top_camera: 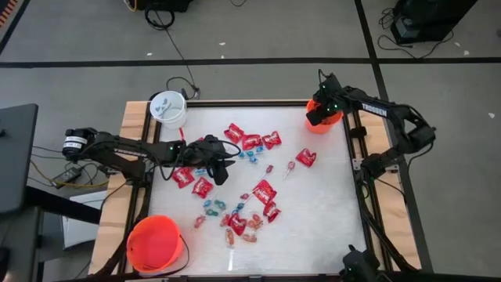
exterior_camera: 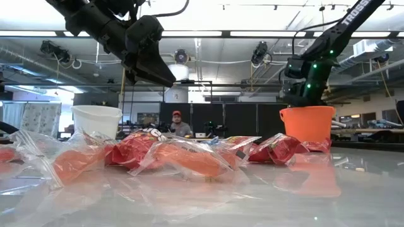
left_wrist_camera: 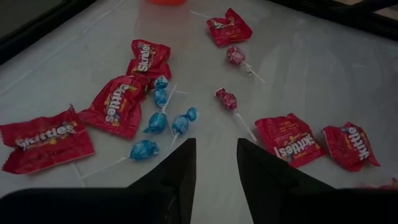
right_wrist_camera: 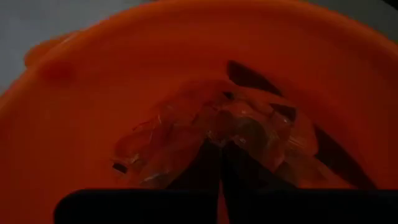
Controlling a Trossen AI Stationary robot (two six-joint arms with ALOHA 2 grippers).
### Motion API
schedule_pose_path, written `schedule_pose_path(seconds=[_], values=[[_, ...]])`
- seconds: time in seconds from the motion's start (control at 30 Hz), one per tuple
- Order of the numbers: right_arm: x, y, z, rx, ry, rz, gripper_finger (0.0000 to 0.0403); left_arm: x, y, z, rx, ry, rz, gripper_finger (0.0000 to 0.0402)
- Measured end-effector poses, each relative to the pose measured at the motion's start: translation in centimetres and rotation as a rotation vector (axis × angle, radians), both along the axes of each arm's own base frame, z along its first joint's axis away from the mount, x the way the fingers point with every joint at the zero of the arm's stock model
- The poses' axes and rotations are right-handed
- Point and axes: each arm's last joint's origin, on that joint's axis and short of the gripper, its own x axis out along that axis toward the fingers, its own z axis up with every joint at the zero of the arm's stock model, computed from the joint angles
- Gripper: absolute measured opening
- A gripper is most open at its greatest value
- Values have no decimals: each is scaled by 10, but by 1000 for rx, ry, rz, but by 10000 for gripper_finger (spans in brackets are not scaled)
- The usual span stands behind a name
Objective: Sort candy by brand, put in halloween buckets
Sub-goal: Put the green gummy into the top orange bucket, then put the top blue gummy into the top orange bucket
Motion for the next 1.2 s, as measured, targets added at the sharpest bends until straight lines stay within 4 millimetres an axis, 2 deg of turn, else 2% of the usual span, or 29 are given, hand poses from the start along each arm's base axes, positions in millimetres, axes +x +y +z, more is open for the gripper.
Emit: schedule_pose_path(seconds=[0.17, 0.3, 0.5, 0.63, 0.77, 0.9, 1.03, 1.2], values=[[-2, 4, 10, -39, -25, 0, 44, 0, 0, 0, 3, -4, -1, 122], [-7, 12, 39, -162, -95, -13, 80, 0, 0, 1, 2, -6, -1, 122], [-16, 30, 71, -282, -162, 21, 139, 1, 0, 1, 1, -12, 0, 122], [-14, 48, 91, -302, -303, 123, 164, -1, 0, -1, 21, 19, -20, 122], [-4, 72, 104, -236, -493, 332, 167, -3, -5, -5, 9, 73, -119, 122], [8, 95, 102, -185, -522, 467, 165, -4, -22, -11, -82, 120, -303, 122], [24, 116, 85, -162, -563, 566, 164, -3, -48, -18, -135, 146, -474, 122], [46, 142, 56, -123, -632, 640, 164, -5, -77, -33, -105, 228, -587, 122]])
